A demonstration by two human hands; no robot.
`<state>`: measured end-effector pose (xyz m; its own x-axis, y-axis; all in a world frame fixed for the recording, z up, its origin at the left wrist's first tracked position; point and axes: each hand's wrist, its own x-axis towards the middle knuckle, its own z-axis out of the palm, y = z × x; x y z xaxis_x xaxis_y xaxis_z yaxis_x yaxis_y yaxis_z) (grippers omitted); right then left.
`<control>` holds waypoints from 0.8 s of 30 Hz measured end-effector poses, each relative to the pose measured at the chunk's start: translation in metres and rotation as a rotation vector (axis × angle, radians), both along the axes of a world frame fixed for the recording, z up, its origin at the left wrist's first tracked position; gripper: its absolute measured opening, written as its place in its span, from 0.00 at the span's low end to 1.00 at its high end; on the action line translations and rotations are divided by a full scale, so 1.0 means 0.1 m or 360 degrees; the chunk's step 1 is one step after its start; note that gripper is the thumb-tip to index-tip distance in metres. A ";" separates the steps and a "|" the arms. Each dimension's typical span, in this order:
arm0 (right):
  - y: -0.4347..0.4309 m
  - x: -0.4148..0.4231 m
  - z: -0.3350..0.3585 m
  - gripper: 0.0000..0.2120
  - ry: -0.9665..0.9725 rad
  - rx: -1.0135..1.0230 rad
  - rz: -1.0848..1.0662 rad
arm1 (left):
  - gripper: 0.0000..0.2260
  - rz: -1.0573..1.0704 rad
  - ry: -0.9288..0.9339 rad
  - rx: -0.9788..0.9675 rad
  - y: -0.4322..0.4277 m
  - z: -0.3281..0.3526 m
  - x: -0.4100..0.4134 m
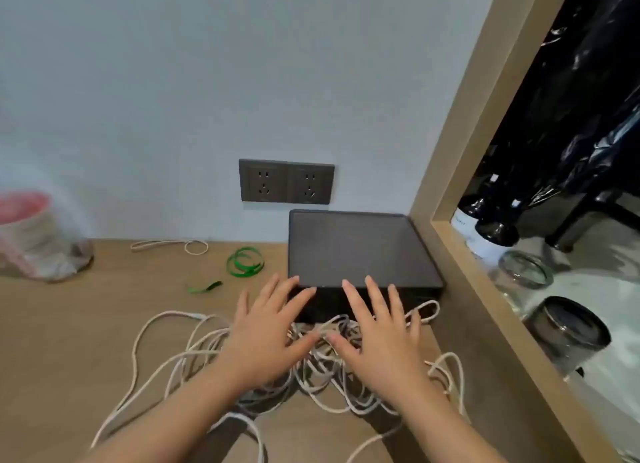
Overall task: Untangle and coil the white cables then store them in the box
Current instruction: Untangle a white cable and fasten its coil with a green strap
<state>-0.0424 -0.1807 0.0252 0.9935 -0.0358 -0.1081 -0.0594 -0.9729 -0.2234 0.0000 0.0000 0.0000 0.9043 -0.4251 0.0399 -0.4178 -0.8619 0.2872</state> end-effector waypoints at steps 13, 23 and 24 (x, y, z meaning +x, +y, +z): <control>0.14 -0.37 -0.84 0.29 -0.0286 -0.0001 -0.0008 | 0.39 -0.0135 -0.0295 0.0139 0.15 -0.63 -0.50; 0.26 -0.37 -0.93 0.26 -0.0351 -0.0142 -0.0033 | 0.37 -0.0057 -0.0402 0.0249 0.28 -0.79 -0.58; 0.25 -0.34 -0.93 0.26 -0.0360 -0.0168 -0.0033 | 0.35 -0.0030 -0.0457 0.0208 0.29 -0.78 -0.60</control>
<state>-0.0763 -0.1554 -0.0678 0.9909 -0.0560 0.1225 -0.0399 -0.9907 -0.1304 -0.0597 0.0289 -0.0780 0.8558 -0.4602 0.2363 -0.4823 -0.8749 0.0426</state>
